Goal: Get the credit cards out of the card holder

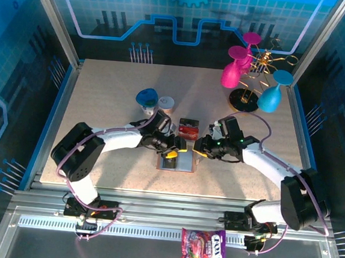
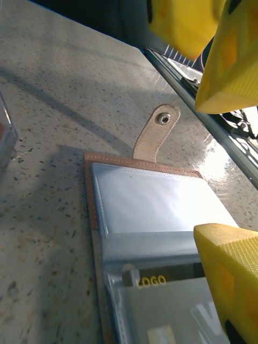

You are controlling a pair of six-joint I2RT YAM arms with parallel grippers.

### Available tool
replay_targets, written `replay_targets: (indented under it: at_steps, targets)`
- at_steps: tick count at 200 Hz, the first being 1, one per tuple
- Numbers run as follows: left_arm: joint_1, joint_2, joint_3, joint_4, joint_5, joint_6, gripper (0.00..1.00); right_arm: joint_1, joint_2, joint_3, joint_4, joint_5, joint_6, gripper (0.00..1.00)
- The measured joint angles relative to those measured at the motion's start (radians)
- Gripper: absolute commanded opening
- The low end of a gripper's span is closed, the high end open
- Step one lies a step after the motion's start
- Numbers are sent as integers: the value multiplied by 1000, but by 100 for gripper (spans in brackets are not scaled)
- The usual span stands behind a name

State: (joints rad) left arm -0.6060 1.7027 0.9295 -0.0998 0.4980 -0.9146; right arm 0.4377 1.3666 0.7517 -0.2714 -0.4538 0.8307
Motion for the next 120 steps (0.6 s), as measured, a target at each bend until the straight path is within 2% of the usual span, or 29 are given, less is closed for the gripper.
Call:
replay_targets:
  at_steps: [120]
  targets:
    - [93,-156,-182,1,-11,0,55,148,264,97,113,-19,51,32]
